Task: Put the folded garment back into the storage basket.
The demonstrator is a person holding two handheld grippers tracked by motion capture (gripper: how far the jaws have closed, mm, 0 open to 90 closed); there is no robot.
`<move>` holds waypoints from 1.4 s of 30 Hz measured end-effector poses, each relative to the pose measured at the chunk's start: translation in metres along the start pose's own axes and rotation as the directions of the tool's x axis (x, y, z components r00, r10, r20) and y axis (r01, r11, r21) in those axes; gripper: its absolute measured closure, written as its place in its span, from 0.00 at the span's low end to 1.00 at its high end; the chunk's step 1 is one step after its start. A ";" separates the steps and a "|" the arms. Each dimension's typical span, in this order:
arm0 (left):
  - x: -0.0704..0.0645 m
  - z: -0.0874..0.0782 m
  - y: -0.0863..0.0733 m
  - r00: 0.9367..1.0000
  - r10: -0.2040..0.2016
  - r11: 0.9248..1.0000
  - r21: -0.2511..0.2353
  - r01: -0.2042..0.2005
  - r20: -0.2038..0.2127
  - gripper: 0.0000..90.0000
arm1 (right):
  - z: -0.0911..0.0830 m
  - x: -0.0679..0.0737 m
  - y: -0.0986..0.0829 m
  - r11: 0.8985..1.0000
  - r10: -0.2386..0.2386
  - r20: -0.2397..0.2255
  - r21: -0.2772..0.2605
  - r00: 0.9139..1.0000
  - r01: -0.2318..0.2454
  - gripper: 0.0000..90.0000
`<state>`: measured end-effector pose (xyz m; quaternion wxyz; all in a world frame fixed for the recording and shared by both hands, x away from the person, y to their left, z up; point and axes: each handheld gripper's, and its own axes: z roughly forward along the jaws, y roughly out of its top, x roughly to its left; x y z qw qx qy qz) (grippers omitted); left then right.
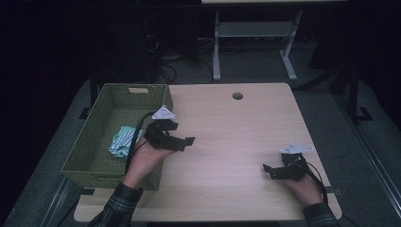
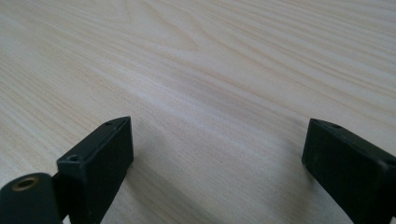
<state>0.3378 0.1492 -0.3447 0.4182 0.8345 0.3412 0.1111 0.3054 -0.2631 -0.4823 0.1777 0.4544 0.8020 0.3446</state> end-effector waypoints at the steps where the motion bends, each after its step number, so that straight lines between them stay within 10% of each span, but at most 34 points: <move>1: -0.005 0.005 -0.001 1.000 0.015 1.000 0.006 -0.015 0.006 0.17 | 0.000 0.000 0.000 1.000 0.000 0.000 0.000 1.000 0.000 0.09; 11: -0.030 0.045 -0.017 0.998 0.070 0.996 0.047 -0.070 0.004 0.17 | 0.000 0.000 0.000 1.000 0.000 0.000 0.000 1.000 0.000 0.09; 34: -0.034 0.114 -0.070 0.991 0.126 0.973 0.201 -0.113 -0.052 0.17 | 0.000 0.000 0.000 1.000 -0.002 -0.001 0.001 1.000 0.002 0.09; 42: -0.035 0.114 -0.079 0.993 0.111 0.984 0.140 -0.106 -0.028 0.16 | 0.000 0.000 0.000 1.000 -0.003 -0.001 0.001 1.000 0.003 0.09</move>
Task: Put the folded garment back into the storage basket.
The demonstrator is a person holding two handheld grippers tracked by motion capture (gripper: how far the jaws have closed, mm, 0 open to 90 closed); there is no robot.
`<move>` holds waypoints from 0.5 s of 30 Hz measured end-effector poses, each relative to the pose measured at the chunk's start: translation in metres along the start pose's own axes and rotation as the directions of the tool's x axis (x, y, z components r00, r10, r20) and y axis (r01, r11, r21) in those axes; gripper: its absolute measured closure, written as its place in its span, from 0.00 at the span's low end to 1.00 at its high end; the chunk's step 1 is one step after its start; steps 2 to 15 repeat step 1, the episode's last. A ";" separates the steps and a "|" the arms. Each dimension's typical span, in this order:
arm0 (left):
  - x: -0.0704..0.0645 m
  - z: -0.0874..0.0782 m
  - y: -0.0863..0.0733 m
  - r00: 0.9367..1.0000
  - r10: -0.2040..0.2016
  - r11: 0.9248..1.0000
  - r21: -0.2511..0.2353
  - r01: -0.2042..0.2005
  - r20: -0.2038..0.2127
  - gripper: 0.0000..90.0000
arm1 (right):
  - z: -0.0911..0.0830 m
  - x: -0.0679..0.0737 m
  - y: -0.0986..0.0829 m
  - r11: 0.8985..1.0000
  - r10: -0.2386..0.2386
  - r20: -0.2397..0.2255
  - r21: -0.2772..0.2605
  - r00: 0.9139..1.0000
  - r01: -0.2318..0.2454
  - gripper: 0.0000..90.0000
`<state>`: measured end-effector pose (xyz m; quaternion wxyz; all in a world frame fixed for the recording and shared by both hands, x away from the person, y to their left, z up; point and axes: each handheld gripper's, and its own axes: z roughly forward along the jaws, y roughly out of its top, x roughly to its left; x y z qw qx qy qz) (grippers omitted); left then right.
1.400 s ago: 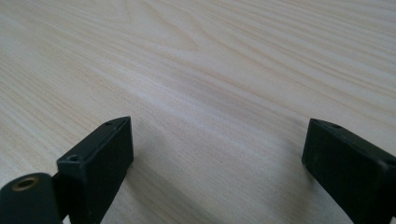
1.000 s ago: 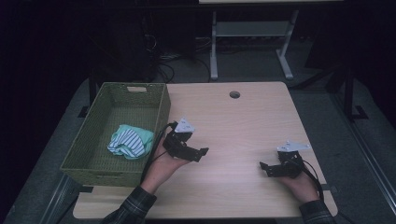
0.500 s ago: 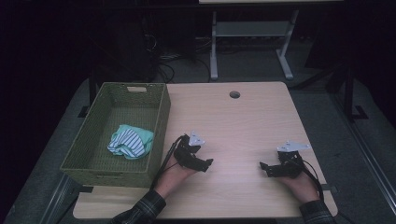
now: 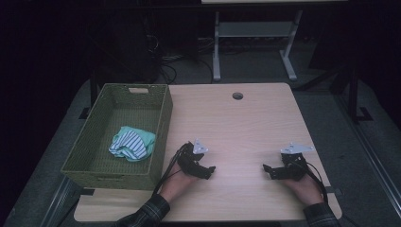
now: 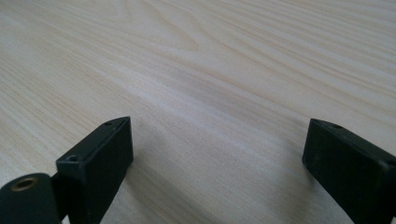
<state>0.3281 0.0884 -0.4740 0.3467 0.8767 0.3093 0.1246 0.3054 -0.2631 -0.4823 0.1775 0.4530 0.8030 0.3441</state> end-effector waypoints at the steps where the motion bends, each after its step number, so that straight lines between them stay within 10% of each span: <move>1: 0.000 0.000 -0.001 1.000 0.003 1.000 -0.006 -0.003 -0.001 0.15 | 0.000 0.000 0.000 1.000 0.001 0.001 0.000 1.000 -0.001 0.09; 15: 0.000 0.000 -0.001 1.000 0.003 1.000 -0.006 -0.003 -0.001 0.15 | 0.000 0.000 0.000 1.000 0.001 0.001 0.000 1.000 -0.001 0.09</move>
